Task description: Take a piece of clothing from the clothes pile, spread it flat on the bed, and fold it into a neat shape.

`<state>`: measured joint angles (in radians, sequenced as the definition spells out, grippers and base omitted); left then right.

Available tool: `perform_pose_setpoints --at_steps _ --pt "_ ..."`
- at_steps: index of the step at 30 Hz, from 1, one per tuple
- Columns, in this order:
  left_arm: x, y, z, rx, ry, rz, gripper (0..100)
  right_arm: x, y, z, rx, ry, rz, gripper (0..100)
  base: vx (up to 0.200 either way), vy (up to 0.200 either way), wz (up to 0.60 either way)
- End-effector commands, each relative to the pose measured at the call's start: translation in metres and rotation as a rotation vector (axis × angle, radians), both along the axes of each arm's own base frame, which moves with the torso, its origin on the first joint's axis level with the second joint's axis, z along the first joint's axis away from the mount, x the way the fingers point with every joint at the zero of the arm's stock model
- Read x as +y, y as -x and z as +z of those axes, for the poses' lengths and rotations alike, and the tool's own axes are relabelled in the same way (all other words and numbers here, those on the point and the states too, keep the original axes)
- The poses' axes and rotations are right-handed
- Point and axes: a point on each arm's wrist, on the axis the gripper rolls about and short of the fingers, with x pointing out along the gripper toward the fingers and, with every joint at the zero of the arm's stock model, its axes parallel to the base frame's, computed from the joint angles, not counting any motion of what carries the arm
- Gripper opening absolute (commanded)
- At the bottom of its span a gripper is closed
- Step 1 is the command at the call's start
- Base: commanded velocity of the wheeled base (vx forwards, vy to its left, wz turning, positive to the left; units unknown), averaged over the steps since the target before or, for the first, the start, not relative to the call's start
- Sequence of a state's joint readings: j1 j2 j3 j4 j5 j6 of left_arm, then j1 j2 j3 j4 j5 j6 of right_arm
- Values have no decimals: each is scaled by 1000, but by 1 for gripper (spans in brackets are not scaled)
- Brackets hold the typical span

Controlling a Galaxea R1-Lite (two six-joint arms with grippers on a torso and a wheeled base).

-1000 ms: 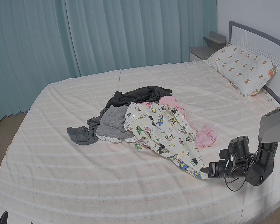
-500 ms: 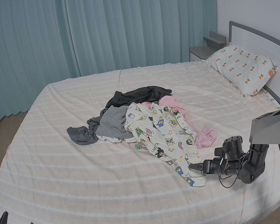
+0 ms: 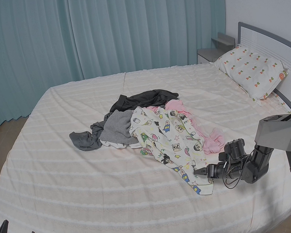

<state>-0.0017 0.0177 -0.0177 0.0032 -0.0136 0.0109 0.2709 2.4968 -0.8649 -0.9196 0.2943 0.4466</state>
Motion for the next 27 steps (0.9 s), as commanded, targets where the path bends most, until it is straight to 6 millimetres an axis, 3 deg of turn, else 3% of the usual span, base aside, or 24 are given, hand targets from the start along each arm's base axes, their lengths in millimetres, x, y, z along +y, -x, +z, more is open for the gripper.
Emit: perform_pose_setpoints --at_steps 1,6,7,12,16,23,25,27 --pt "0 0 -5 4 0 0 100 19 3 -8 10 0 49 100 0 0 0" --pt "0 0 -5 4 0 0 100 24 4 -8 12 -2 64 100 0 0 0" --pt "0 0 -5 4 0 0 100 24 4 -8 14 -1 64 0 0 0 0" --pt "0 0 -5 4 0 0 100 24 2 -6 -1 -10 59 0 0 0 0" --pt "0 0 -5 4 0 0 100 22 3 8 -38 -62 32 0 0 0 0" --pt "0 0 -5 4 0 0 100 19 24 45 -138 -229 22 0 0 0 0" --pt "0 0 -5 6 -1 0 100 15 38 63 -218 -281 43 0 0 0 0" --pt "0 0 -5 6 0 0 100 14 42 67 -234 -289 47 0 0 0 0"
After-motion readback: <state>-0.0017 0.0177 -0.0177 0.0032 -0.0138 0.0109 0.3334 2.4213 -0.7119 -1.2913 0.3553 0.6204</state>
